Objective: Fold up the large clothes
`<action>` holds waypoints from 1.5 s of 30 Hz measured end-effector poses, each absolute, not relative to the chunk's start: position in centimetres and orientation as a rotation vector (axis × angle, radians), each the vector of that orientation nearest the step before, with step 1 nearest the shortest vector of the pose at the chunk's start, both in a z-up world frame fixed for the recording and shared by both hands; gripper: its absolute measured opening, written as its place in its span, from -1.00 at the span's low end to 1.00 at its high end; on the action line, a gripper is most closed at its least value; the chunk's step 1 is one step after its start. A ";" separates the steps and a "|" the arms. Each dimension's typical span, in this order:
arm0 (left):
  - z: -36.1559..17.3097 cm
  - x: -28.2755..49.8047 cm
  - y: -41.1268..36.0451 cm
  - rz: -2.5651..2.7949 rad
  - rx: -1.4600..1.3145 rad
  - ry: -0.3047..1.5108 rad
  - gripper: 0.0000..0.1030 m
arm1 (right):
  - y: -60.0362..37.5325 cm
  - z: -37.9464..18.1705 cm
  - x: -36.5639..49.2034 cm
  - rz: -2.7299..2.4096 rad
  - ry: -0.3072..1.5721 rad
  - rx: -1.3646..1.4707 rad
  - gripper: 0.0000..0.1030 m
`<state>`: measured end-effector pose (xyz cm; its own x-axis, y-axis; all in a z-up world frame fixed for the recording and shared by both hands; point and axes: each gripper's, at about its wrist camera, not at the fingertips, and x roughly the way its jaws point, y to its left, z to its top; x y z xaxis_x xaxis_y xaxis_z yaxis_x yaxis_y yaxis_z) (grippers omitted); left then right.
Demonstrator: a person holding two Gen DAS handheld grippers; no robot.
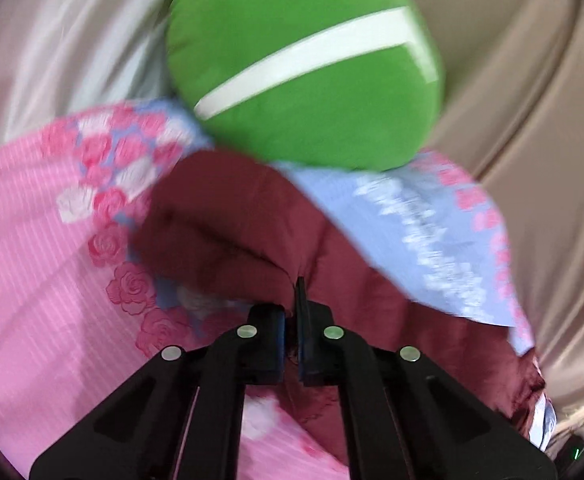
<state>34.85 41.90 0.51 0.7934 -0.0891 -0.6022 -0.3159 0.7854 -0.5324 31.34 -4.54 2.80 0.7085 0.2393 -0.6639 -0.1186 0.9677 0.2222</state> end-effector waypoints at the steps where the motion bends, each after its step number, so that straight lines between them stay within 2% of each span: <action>1: 1.4 34.5 41.3 0.111 -0.664 0.629 -0.96 | -4.4 2.7 32.0 0.193 0.761 0.179 -0.95; 5: 6.1 31.7 38.6 0.013 -0.641 0.525 -0.96 | -2.1 -1.8 35.7 0.187 0.918 0.138 -0.90; 8: 10.3 29.8 35.2 -0.081 -0.581 0.469 -0.97 | -1.3 -1.4 35.4 0.207 0.911 0.113 -0.73; 11: 14.4 28.2 30.8 -0.190 -0.515 0.413 -0.97 | -2.3 -0.3 34.2 0.247 0.919 0.158 -0.70; 12: 16.0 27.6 28.5 -0.246 -0.485 0.392 -0.97 | -3.1 0.3 33.3 0.250 0.909 0.173 -0.69; 14: 18.6 26.8 23.0 -0.372 -0.426 0.359 -0.97 | -5.0 1.4 31.2 0.254 0.886 0.203 -0.54; 17: 20.3 26.4 14.4 -0.547 -0.341 0.372 -0.97 | -8.7 2.5 27.7 0.223 0.858 0.225 -0.39; 21: 18.6 27.1 3.1 -0.704 -0.246 0.468 -0.96 | -14.2 2.7 22.8 0.150 0.839 0.259 -0.33; 25: 12.7 28.3 -7.5 -0.739 -0.141 0.622 -0.96 | -19.7 2.2 18.2 0.070 0.835 0.299 -0.28; 28: 7.1 29.5 -12.3 -0.701 -0.104 0.746 -0.88 | -23.2 1.2 15.1 0.006 0.851 0.321 -0.25; 31: 1.9 30.3 -14.4 -0.640 -0.084 0.836 -0.56 | -25.9 0.3 13.5 -0.044 0.873 0.373 -0.17; 34: 0.5 29.6 -13.3 -0.672 -0.130 0.890 -0.14 | -27.3 0.3 12.2 -0.054 0.856 0.400 -0.07; 35: 1.0 29.3 -12.0 -0.709 -0.161 0.903 0.16 | -27.6 0.8 11.8 -0.051 0.836 0.405 0.04; 36: 1.6 28.7 -10.5 -0.740 -0.192 0.907 0.36 | -27.7 1.1 11.7 -0.046 0.822 0.407 0.09; 37: 2.1 28.3 -9.2 -0.747 -0.211 0.908 0.81 | -27.9 1.6 11.8 -0.033 0.805 0.408 0.16; 38: 2.9 27.7 -7.3 -0.730 -0.237 0.900 0.90 | -27.6 2.2 12.1 -0.018 0.793 0.407 0.22; 41: 4.3 26.8 -0.8 -0.650 -0.302 0.864 0.90 | -26.5 3.4 13.9 0.044 0.765 0.403 0.32; 45: 3.2 27.3 6.9 -0.483 -0.403 0.866 0.90 | -23.2 3.7 16.2 0.067 0.775 0.358 0.33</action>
